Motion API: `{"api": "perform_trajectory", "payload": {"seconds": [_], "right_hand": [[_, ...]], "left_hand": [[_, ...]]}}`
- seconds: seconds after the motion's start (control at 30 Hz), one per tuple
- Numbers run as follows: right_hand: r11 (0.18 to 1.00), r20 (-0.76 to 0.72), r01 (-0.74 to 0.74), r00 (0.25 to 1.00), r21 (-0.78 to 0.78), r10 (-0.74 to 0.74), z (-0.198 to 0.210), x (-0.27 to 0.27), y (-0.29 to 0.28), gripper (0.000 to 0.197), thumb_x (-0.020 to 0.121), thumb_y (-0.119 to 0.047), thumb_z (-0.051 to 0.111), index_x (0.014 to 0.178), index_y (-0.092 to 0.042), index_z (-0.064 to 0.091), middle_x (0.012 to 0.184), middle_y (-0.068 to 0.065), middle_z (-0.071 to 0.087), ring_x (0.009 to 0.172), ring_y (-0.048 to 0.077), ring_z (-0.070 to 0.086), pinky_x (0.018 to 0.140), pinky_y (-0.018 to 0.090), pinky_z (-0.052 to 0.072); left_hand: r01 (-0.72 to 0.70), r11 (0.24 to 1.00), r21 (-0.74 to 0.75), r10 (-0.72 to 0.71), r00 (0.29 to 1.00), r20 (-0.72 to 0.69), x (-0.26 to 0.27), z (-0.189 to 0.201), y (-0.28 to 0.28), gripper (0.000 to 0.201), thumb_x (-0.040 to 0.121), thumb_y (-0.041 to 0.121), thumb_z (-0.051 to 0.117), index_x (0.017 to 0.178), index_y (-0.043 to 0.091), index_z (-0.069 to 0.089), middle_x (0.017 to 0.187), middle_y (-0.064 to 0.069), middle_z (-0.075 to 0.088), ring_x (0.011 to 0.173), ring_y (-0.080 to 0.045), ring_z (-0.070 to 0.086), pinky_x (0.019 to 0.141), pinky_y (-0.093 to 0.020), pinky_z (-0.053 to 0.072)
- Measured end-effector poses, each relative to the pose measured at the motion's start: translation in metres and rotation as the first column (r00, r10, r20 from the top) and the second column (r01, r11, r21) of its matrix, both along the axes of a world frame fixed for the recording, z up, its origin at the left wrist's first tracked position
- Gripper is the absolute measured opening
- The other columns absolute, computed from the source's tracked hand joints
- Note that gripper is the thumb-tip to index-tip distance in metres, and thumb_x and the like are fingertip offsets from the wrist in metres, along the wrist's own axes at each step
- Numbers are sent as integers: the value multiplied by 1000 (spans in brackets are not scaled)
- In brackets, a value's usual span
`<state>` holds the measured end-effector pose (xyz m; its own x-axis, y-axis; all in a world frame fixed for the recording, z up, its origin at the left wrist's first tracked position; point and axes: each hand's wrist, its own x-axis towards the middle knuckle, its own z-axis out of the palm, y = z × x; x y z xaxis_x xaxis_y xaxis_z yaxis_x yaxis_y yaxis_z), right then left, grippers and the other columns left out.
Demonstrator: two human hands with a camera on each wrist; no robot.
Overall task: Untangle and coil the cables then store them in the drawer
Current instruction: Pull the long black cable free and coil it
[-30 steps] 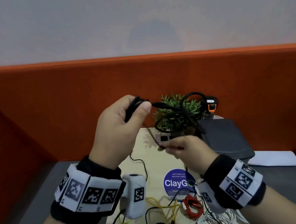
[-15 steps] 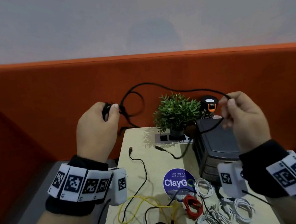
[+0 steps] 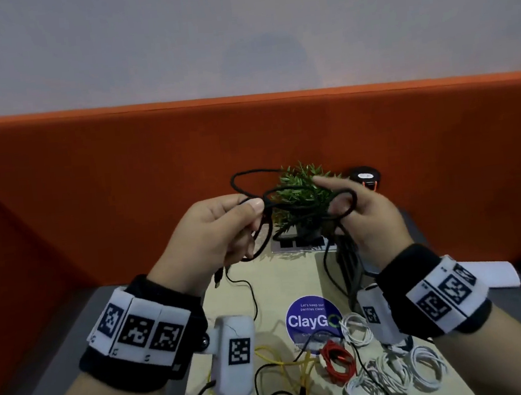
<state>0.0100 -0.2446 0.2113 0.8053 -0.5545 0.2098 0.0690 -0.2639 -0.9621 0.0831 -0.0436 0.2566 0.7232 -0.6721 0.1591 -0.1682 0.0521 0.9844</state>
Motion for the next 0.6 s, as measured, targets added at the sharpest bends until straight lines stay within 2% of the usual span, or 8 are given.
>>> {"api": "perform_trajectory", "payload": {"seconds": [0.07,0.13,0.2,0.27,0.33,0.43,0.5,0.6], "right_hand": [[992,-78,-126,989,-18,124,-4,3,6,32,94,-5,50,122,-10,64,74,-14,66,64,1,54,60,13,43],[870,-246,-261,955,-419,167,-10,1,12,32,93,-16,56,122,-28,63,92,-16,60,75,-9,51,65,7,37],[755,-390,-384,902,-531,184,-8,-5,20,35,87,-39,64,121,-45,56,88,-17,47,74,-7,46,65,10,33],[750,-404,-467,868,-468,288,-8,-6,25,52,77,-61,64,125,-53,45,89,-16,42,74,-2,43,67,15,35],[846,-282,-443,887,-298,365,-9,-7,33,61,71,-73,59,125,-50,46,90,-15,46,76,-3,47,71,15,39],[947,-111,-270,950,173,292,-3,-5,42,86,64,-85,52,113,-15,64,77,-1,54,69,12,50,72,26,41],[955,-189,-227,946,191,263,1,-6,43,100,60,-92,41,100,-2,64,74,8,53,66,19,46,72,34,40],[975,-250,-179,946,128,207,5,-6,44,90,69,-88,32,83,-6,67,71,7,56,65,18,48,69,32,38]], "left_hand": [[25,999,-48,-26,999,-18,0,5,0,28,84,26,51,59,15,53,39,4,27,33,-13,32,56,-36,24],[-14,999,-47,15,1000,22,1,10,-1,30,87,26,53,60,14,52,38,4,28,43,-19,30,49,-27,25],[-87,995,-47,90,994,61,2,11,-2,34,94,22,53,63,10,50,38,2,28,47,-20,26,45,-22,29],[-153,987,-45,156,986,67,3,10,-3,34,96,19,48,64,8,48,40,1,26,42,-16,25,47,-22,36],[-172,984,-42,174,984,47,3,8,-4,34,96,19,48,64,8,48,40,2,26,38,-14,22,50,-27,34],[-147,989,6,145,981,126,3,-1,-4,32,96,20,51,65,10,50,42,1,31,40,-15,25,44,-21,26],[-139,987,82,111,953,282,1,-6,-4,31,95,25,54,66,15,53,46,4,39,41,-11,32,43,-21,28],[-151,966,208,25,861,508,-6,-11,-5,26,94,28,55,68,26,56,54,12,49,50,-3,43,49,-20,33]]}}
